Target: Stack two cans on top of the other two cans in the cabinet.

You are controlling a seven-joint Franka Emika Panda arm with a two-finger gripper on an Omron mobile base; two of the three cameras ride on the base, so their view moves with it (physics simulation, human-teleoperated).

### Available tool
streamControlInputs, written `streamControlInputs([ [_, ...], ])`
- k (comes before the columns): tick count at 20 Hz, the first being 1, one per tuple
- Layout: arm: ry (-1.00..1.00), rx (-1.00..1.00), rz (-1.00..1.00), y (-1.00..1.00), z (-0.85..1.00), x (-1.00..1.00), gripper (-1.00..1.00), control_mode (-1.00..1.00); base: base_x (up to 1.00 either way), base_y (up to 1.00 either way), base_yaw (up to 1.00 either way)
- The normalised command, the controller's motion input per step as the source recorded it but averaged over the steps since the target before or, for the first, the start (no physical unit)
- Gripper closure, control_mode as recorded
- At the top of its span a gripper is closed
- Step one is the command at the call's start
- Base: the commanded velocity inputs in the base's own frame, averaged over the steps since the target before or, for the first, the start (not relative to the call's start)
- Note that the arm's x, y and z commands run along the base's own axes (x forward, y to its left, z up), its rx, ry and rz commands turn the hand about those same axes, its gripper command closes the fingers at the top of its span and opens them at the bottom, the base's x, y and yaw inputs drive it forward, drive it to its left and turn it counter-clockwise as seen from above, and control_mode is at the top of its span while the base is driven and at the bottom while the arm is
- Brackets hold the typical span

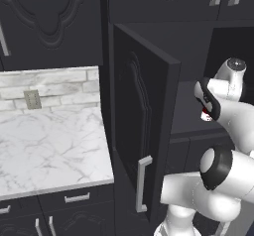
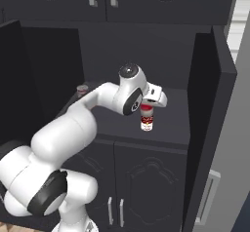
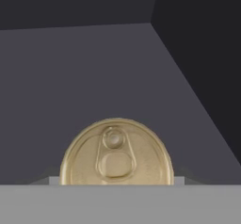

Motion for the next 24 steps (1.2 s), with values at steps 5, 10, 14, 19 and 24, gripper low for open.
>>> streamControlInputs([
  [5,0.0,0.0,0.0,0.0,-0.08,0.09,1.0,-1.0,0.0,0.0,0.0],
  [10,0.0,0.0,0.0,0.0,0.0,0.07,1.0,-1.0,0.0,0.0,0.0],
  [14,0.0,0.0,0.0,-0.01,-0.01,0.0,1.0,-1.0,0.0,0.0,0.0],
  [19,0.0,0.0,0.0,0.0,-0.14,0.0,1.0,-1.0,0.0,0.0,0.0],
  [24,0.0,0.0,0.0,0.0,-0.22,0.0,1.0,-1.0,0.0,0.0,0.0],
])
